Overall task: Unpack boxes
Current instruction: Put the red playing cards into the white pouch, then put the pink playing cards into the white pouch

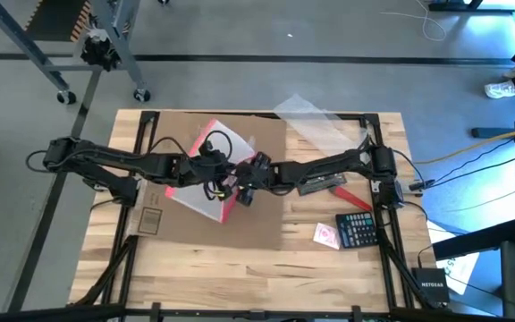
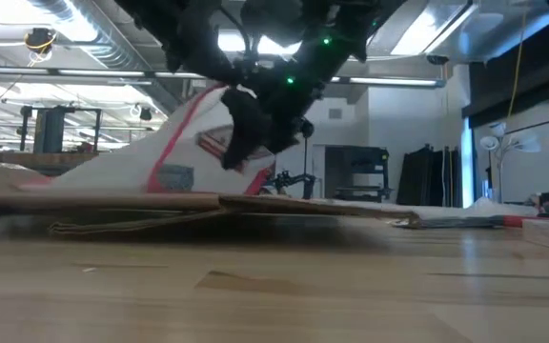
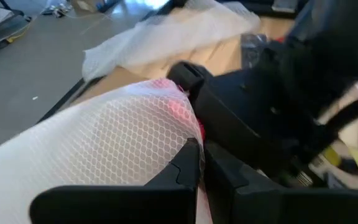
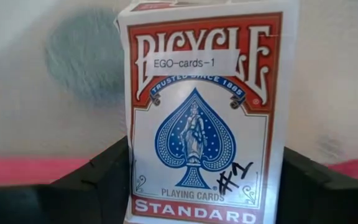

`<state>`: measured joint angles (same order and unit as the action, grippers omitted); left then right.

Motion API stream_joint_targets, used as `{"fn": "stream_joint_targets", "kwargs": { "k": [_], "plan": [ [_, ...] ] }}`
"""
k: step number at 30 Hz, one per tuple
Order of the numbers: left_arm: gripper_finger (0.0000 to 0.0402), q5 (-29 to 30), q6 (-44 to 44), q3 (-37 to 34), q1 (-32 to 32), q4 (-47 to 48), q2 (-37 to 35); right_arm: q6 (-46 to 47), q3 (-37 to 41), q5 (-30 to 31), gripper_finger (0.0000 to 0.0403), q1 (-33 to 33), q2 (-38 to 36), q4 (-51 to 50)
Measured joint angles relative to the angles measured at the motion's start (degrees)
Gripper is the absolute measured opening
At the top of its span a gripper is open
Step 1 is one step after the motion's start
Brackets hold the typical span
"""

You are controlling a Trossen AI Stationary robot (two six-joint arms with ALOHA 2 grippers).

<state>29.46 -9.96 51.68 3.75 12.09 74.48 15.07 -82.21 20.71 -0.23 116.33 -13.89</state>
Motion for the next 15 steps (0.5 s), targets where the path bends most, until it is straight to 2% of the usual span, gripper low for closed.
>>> {"fn": "stream_joint_targets", "kwargs": {
  "k": [4, 6, 9, 12, 15],
  "plan": [
    [0.0008, 1.6, -0.6, 0.1, -0.1, -0.7, -0.3, 0.2, 0.1, 2.2, 0.0281, 0.0, 0.2, 6.8],
    [0.0008, 2.3, -0.5, 0.2, -0.2, -1.4, -0.3, 0.2, 0.1, 4.8, 0.0303, 0.7, 0.8, 9.6],
    [0.0008, 3.4, -0.6, 0.2, -0.3, -0.6, -0.2, 1.5, 0.1, 2.4, 0.0347, 1.9, 1.9, 12.5],
    [0.0008, 3.9, -1.2, 0.1, -0.3, 1.3, 0.1, 0.3, 0.1, -2.4, 0.0381, 2.6, 2.1, 10.7],
    [0.0008, 3.7, -1.9, 0.1, -0.1, 3.5, 0.3, -1.3, -0.2, -2.2, 0.0393, 2.0, 1.4, 3.4]
  ]
}}
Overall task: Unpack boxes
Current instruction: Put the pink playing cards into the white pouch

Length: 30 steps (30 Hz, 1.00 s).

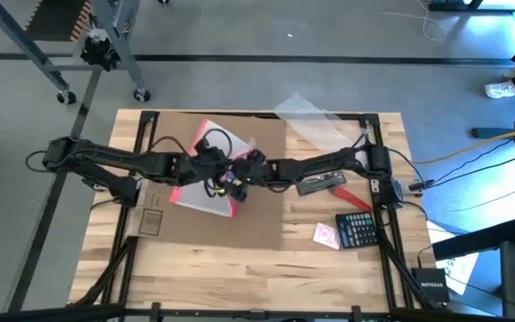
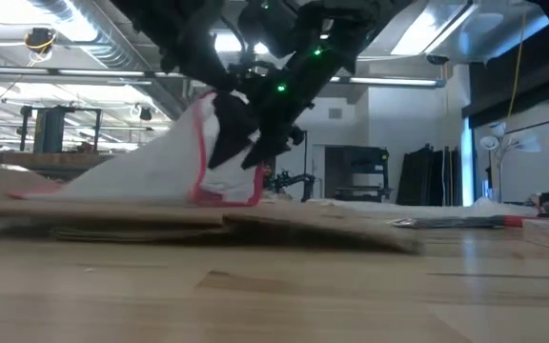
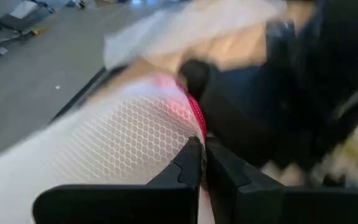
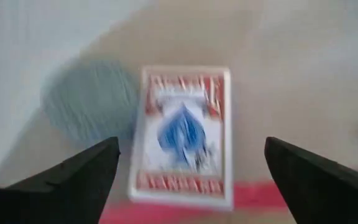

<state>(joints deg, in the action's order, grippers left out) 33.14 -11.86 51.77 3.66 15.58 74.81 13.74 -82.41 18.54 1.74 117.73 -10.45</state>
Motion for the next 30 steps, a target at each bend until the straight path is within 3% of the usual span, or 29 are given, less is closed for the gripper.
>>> {"fn": "stream_joint_targets", "kwargs": {
  "k": [9, 14, 20, 26, 30],
  "plan": [
    [0.0008, 0.8, -0.7, -0.1, 0.0, 3.8, 0.1, -1.5, -0.3, 1.8, 0.0373, -5.7, -7.6, -29.0],
    [0.0008, 1.4, -0.6, -0.1, 0.0, 3.7, 0.1, 2.4, 0.5, -2.2, 0.0371, -8.9, -12.7, -49.6],
    [0.0008, 1.4, -0.6, -0.1, 0.0, 3.4, 0.0, 7.5, 10.8, -7.4, 0.0371, -13.5, -22.0, -49.9],
    [0.0008, 1.4, 0.3, -0.1, 0.0, 3.3, 0.0, 18.6, 21.8, -1.7, 0.0371, -18.5, -28.8, -49.0],
    [0.0008, 1.4, 0.3, -0.1, 0.0, 2.9, 0.0, 24.8, 26.8, -8.0, 0.0372, -19.5, -29.1, -49.4]
  ]
}}
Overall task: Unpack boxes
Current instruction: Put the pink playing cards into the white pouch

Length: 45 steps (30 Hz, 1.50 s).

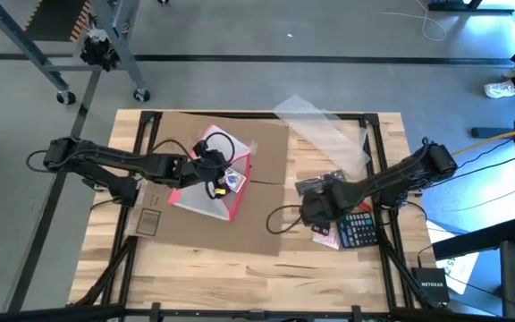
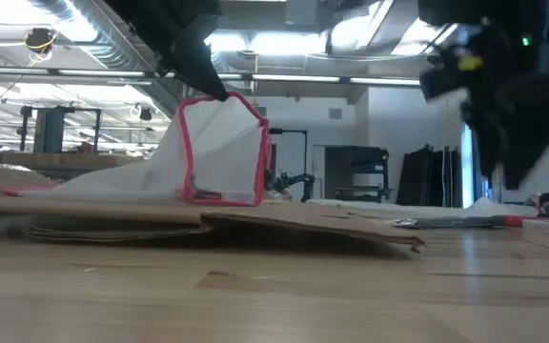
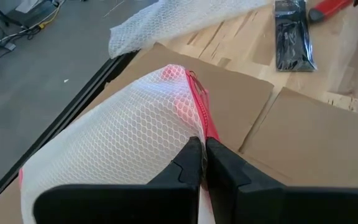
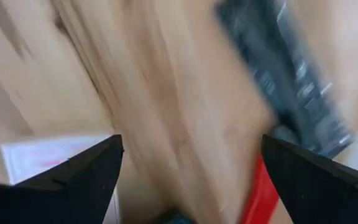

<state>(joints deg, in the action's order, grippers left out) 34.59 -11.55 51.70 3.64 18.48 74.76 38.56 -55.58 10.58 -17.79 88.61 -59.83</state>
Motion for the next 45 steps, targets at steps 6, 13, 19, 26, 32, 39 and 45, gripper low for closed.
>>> {"fn": "stream_joint_targets", "kwargs": {
  "k": [6, 13, 19, 26, 32, 39, 45],
  "plan": [
    [0.0008, 0.1, -0.3, 0.0, 0.0, 0.0, 0.0, 2.0, 5.5, -7.3, 0.0387, -1.9, 0.9, 4.6],
    [0.0008, 0.1, -2.8, 0.0, 0.0, 0.1, 0.0, 4.6, 4.0, -7.2, 0.0396, -3.7, 0.9, 5.4],
    [0.0008, 0.1, -3.0, 0.0, 0.0, 0.2, 0.0, 1.2, 1.2, -8.7, 0.0392, -8.0, 0.7, 8.2],
    [0.0008, 0.1, -2.8, 0.0, 0.0, 0.2, 0.0, 5.0, 1.7, -6.5, 0.0392, -14.8, 1.3, 9.0],
    [0.0008, 0.1, -2.6, 0.0, 0.0, 0.2, -0.1, 7.5, 3.7, -5.2, 0.0392, -17.6, 1.3, 15.7],
    [0.0008, 0.1, -2.6, 0.0, 0.1, 0.5, -0.1, 7.6, 7.9, -4.1, 0.0392, -17.4, 3.4, 19.1],
    [0.0008, 0.1, -1.8, 0.0, 0.2, 0.7, -0.1, 8.8, 10.4, -7.2, 0.0382, -17.4, 4.9, 23.9]
  ]
}}
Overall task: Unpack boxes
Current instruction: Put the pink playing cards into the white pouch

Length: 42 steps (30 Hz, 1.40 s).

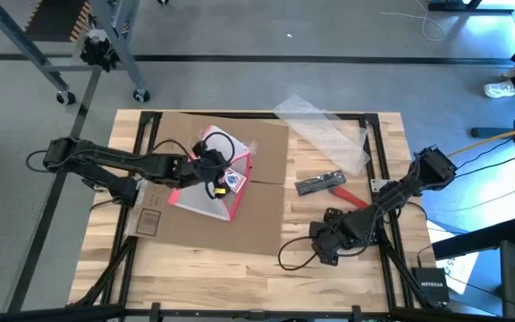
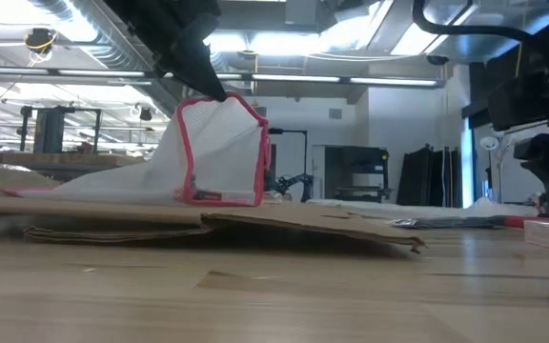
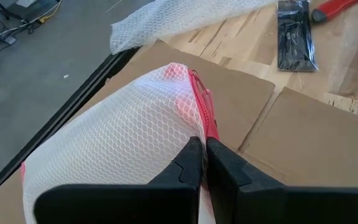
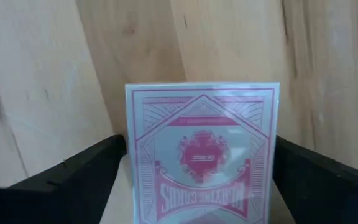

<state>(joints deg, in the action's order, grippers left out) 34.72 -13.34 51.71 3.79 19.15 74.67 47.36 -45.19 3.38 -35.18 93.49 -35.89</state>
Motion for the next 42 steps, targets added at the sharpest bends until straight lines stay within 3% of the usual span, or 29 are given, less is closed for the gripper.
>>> {"fn": "stream_joint_targets", "kwargs": {
  "k": [7, 12, 18, 22, 24, 26, 33, 36, 39, 42],
  "plan": [
    [0.0008, 0.0, 0.3, 0.0, 0.0, -0.2, 0.0, -1.3, -0.4, 0.6, 0.0292, -0.1, 0.2, 0.3],
    [0.0008, 0.0, 1.4, 0.0, 0.0, -0.3, 0.0, -4.2, -3.1, 4.3, 0.0292, -0.2, 0.1, -1.5],
    [0.0008, 0.0, 1.4, 0.0, 0.0, -0.3, 0.0, -9.9, -9.2, 18.4, 0.0292, 3.6, -0.7, 0.9],
    [0.0008, 0.0, 1.3, 0.0, 0.0, -0.6, 0.0, -20.5, -11.3, 25.9, 0.0292, 9.5, -0.7, 9.5],
    [0.0008, 0.0, 0.8, 0.0, 0.0, -0.7, 0.0, -25.6, -11.3, 26.7, 0.0292, 13.7, -0.6, 15.6],
    [0.0008, 0.0, 0.0, 0.0, 0.0, -0.8, 0.0, -29.1, -11.3, 25.4, 0.0293, 18.1, -0.2, 22.1],
    [0.0008, -0.1, -1.6, 0.0, 0.0, -2.3, 0.0, -36.8, -11.3, 12.5, 0.0295, 30.8, 5.5, 46.1],
    [0.0008, -0.1, -1.7, 0.0, 0.0, -2.8, 0.0, -37.1, -12.4, 11.1, 0.0304, 34.6, 9.8, 55.1],
    [0.0008, -0.1, -1.7, 0.0, 0.0, -3.6, 0.0, -37.2, -17.2, 8.8, 0.0327, 37.3, 14.5, 57.9],
    [0.0008, 0.0, -1.5, 0.0, 0.0, -3.3, 0.0, -37.5, -24.1, 2.8, 0.035, 38.4, 18.1, 50.7]
  ]
}}
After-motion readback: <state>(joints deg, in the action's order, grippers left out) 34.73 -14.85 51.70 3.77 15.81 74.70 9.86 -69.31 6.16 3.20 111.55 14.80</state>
